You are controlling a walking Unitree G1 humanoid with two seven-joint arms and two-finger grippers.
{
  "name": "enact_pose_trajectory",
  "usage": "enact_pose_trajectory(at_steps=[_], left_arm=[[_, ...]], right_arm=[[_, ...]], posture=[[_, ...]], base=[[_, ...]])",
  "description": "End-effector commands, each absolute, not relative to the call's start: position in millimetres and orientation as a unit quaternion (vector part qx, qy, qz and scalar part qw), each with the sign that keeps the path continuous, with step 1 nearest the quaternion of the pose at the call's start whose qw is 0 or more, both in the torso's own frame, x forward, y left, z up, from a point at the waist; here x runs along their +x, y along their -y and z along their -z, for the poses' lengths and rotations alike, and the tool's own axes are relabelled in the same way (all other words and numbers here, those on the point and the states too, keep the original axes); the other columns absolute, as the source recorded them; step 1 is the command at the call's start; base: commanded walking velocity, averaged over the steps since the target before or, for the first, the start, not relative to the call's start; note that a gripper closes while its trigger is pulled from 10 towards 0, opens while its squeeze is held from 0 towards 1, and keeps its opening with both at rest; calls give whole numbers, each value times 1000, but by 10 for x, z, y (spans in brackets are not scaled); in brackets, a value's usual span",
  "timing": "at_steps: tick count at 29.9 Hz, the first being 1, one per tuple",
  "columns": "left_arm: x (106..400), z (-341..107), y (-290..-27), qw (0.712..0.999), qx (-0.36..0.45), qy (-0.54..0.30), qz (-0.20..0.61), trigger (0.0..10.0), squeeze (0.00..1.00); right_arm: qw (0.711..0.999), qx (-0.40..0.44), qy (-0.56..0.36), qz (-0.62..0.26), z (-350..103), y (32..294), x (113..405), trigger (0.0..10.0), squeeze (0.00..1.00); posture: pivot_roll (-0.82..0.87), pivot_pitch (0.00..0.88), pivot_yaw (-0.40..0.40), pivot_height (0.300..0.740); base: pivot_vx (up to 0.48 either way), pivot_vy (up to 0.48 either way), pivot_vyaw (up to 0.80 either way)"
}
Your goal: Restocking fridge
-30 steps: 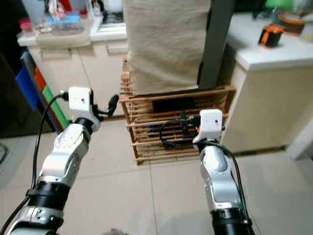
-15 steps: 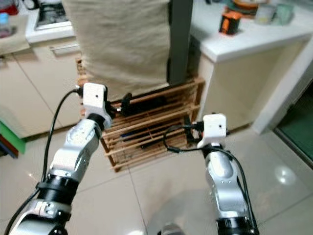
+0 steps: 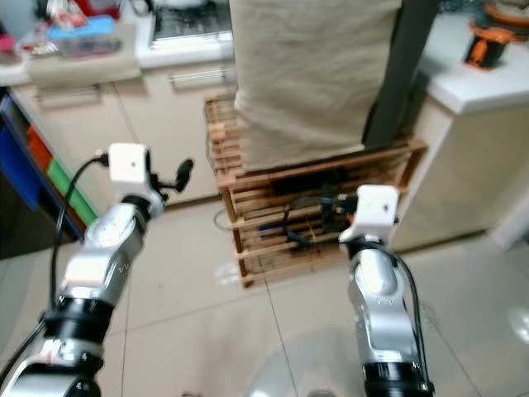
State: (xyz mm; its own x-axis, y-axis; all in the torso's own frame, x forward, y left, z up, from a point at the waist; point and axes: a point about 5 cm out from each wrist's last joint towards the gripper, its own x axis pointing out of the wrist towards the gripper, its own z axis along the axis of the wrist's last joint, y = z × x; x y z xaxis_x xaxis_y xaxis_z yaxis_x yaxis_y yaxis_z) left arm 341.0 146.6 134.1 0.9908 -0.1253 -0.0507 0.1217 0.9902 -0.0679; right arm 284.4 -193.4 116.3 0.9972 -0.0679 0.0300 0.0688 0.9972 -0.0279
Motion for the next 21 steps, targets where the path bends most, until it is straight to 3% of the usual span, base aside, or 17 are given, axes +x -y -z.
enact_pose_trajectory(at_steps=[1, 13, 21], left_arm=[[3422, -1344, -1393, 996, -33, -32, 75, 10000, 0], [3423, -1349, -1408, 996, -24, -22, 81, 10000, 0], [3302, -1448, -1262, 988, -24, 32, 150, 10000, 0]], right_arm=[[999, -5, 14, 51, -1158, 1990, 2820, 10000, 0], [998, -7, 17, 59, -1149, 2007, 2802, 10000, 0], [997, -10, 22, 67, -1155, 2021, 2833, 10000, 0]], posture=[[-229, 0, 88, 740], [-227, 0, 94, 740], [-218, 0, 94, 740]], base=[[0, 480, -788], [0, 480, -786], [0, 480, -788]])
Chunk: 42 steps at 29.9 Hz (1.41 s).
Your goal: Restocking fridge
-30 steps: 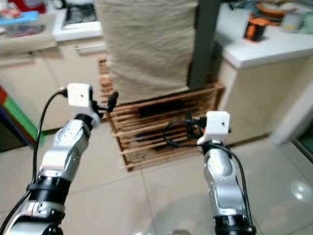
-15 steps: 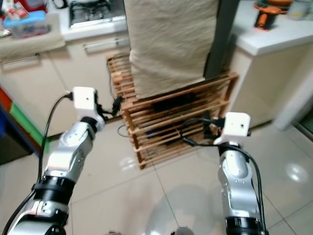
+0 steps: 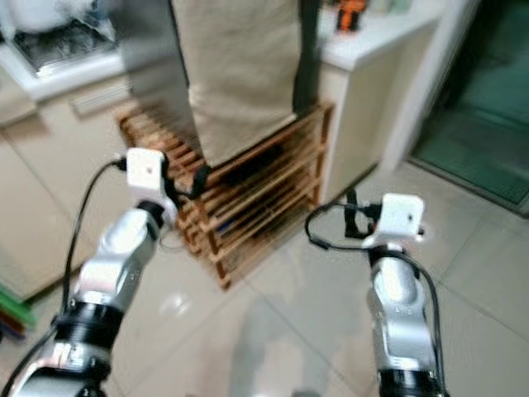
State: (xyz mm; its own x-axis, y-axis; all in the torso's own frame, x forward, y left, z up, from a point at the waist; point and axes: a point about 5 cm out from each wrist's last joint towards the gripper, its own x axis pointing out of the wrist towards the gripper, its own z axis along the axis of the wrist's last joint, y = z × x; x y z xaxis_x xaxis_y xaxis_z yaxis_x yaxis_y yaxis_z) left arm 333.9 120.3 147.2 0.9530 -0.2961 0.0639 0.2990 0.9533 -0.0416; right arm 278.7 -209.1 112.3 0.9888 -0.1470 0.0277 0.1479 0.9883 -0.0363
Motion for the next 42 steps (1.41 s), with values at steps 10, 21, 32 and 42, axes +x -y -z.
enact_pose_trajectory(at_steps=[10, 21, 32, 42], left_arm=[[3207, -1473, -1121, 978, -31, 44, 201, 10000, 0], [3319, -1400, -1245, 988, -53, 13, 143, 10000, 0], [3341, -1434, -1142, 987, -60, 20, 151, 10000, 0], [3345, -1451, -1111, 986, -52, 22, 158, 10000, 0]], right_arm=[[996, -11, 38, 75, -1194, 2021, 2856, 10000, 0], [997, -13, 39, 61, -1203, 1934, 2914, 10000, 0], [997, -21, 39, 56, -1229, 1949, 2928, 10000, 0], [997, -23, 42, 58, -1221, 1949, 2919, 10000, 0]], posture=[[-214, 0, 101, 740], [-224, 0, 85, 740], [-238, 0, 74, 740], [-235, 0, 79, 740]], base=[[75, 155, -83], [355, 321, -405], [329, 349, -733], [327, 352, -364]])
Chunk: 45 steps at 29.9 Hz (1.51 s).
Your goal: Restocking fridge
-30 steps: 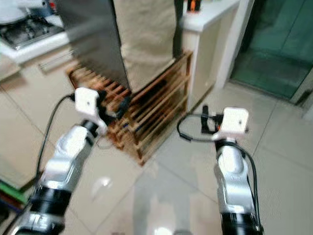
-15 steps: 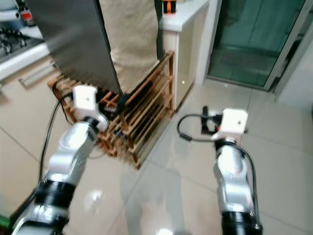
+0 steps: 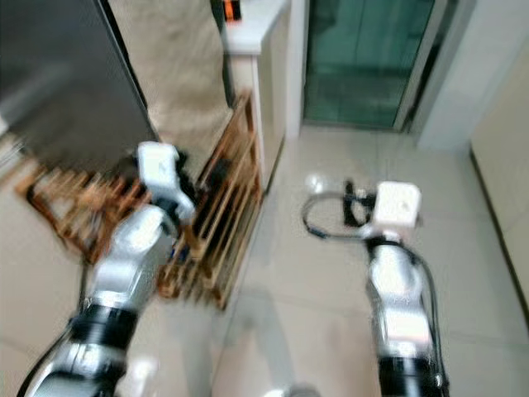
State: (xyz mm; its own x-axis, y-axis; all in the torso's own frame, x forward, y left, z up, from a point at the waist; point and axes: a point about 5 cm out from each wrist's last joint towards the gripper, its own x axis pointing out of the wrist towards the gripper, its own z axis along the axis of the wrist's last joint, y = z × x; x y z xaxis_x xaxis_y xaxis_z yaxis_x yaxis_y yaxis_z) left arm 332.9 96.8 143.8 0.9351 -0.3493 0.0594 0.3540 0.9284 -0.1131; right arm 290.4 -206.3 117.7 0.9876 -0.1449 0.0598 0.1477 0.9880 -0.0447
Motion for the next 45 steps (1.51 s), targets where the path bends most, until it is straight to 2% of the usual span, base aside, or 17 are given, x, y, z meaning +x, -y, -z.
enact_pose_trajectory(at_steps=[1, 6, 9, 10, 14, 18, 22, 23, 26, 36, 45], left_arm=[[3346, -1453, -1111, 986, -52, 23, 158, 10000, 0], [3352, -1468, -1131, 987, -52, 27, 147, 10000, 0], [3323, -1458, -1240, 989, -70, 21, 125, 10000, 0], [3213, -1454, -1383, 990, -81, 22, 117, 10000, 0], [2947, -1410, -1583, 990, -74, 25, 118, 10000, 0], [2656, -1407, -1609, 987, -60, 43, 143, 10000, 0], [2720, -1523, -1501, 985, -63, 63, 147, 10000, 0], [2798, -1654, -1436, 983, -70, 84, 150, 10000, 0], [2814, -1749, -1377, 980, -70, 94, 164, 10000, 0], [2837, -1749, -1308, 980, -63, 83, 171, 10000, 0], [3005, -1734, -1277, 984, -74, 56, 150, 10000, 0]], right_arm=[[997, -23, 42, 58, -1220, 1946, 2919, 10000, 0], [997, -21, 45, 55, -1228, 1926, 2923, 10000, 0], [996, -29, 63, 54, -1331, 1912, 2874, 10000, 0], [995, -37, 73, 53, -1387, 1930, 2735, 10000, 0], [997, -40, 53, 44, -1312, 1976, 2427, 10000, 0], [998, -39, 21, 46, -1158, 2063, 2152, 10000, 0], [998, -29, 21, 60, -1159, 2080, 2176, 10000, 0], [997, -29, 35, 58, -1226, 2027, 2297, 10000, 0], [997, -29, 48, 50, -1298, 1960, 2375, 10000, 0], [998, -31, 43, 46, -1281, 1925, 2396, 10000, 0], [997, -39, 53, 33, -1329, 1890, 2516, 10000, 0]], posture=[[-235, 0, 79, 740], [-230, 0, 79, 740], [-231, 0, 84, 740], [-224, 0, 80, 740], [-210, 0, 72, 740], [-198, 0, 55, 740], [-196, 0, 53, 740], [-195, 0, 58, 740], [-194, 0, 61, 740], [-200, 0, 65, 740], [-205, 0, 71, 740]], base=[[326, 352, 0], [262, 279, 0], [0, 0, 0], [0, 0, 0], [0, 0, 0], [0, 0, 0], [124, -202, 0], [244, -409, 0], [249, -406, 0], [269, -395, 0], [351, -293, 0]])
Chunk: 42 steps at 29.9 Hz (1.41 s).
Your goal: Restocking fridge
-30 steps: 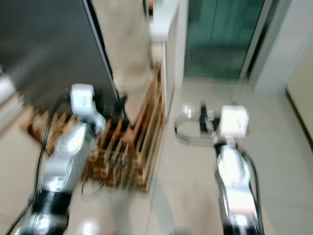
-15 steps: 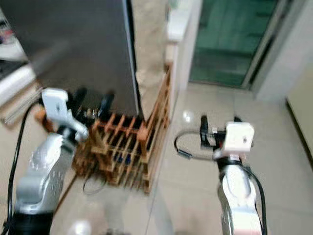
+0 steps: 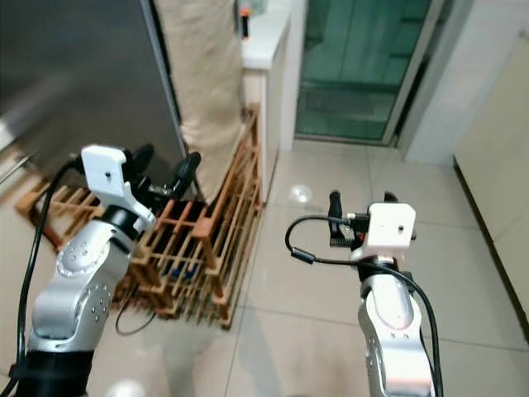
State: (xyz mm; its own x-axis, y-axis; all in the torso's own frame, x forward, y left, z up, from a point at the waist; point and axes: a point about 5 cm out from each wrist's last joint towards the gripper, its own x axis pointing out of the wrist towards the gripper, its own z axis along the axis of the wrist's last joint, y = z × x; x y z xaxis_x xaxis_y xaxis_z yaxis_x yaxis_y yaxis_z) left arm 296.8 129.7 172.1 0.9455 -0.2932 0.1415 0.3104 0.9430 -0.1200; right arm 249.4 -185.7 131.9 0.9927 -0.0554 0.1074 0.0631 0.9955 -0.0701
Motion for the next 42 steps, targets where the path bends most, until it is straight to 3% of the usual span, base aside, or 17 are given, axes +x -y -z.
enact_pose_trajectory(at_steps=[1, 11, 27, 30, 32, 34, 39, 42], left_arm=[[3021, -1737, -1279, 984, -77, 55, 148, 10000, 0], [3210, -1734, -1414, 996, -42, 37, 72, 10000, 0], [3183, -1687, -1317, 993, -31, 31, 109, 10000, 0], [3057, -1651, -1369, 990, -22, 42, 136, 10000, 0], [2688, -1549, -1639, 987, -39, 55, 143, 10000, 0], [2540, -1488, -1755, 990, -49, 44, 121, 10000, 0], [2341, -1532, -1581, 981, -31, 54, 184, 10000, 0], [2464, -1550, -1623, 986, -45, 47, 151, 10000, 0]], right_arm=[[997, -39, 53, 33, -1329, 1887, 2523, 10000, 0], [997, -40, 55, 28, -1323, 1859, 2580, 10000, 0], [997, -34, 47, 42, -1276, 1889, 2589, 10000, 0], [997, -28, 49, 51, -1293, 1904, 2530, 10000, 0], [997, -15, 49, 61, -1307, 1944, 2260, 10000, 0], [997, -27, 46, 54, -1286, 1954, 2100, 10000, 0], [993, -83, 58, 53, -1287, 2069, 1949, 10000, 0], [995, -76, 49, 47, -1260, 2078, 1986, 10000, 0]], posture=[[-205, 0, 71, 740], [-204, 0, 78, 740], [-201, 0, 86, 740], [-205, 0, 87, 740], [-203, 0, 82, 740], [-201, 0, 80, 740], [-199, 1, 52, 740], [-185, 0, 43, 740]], base=[[435, 0, 0], [37, 0, 0], [0, 0, 498], [0, 0, 0], [0, 0, 0], [0, 0, 0], [0, 0, 0], [0, 0, 0]])
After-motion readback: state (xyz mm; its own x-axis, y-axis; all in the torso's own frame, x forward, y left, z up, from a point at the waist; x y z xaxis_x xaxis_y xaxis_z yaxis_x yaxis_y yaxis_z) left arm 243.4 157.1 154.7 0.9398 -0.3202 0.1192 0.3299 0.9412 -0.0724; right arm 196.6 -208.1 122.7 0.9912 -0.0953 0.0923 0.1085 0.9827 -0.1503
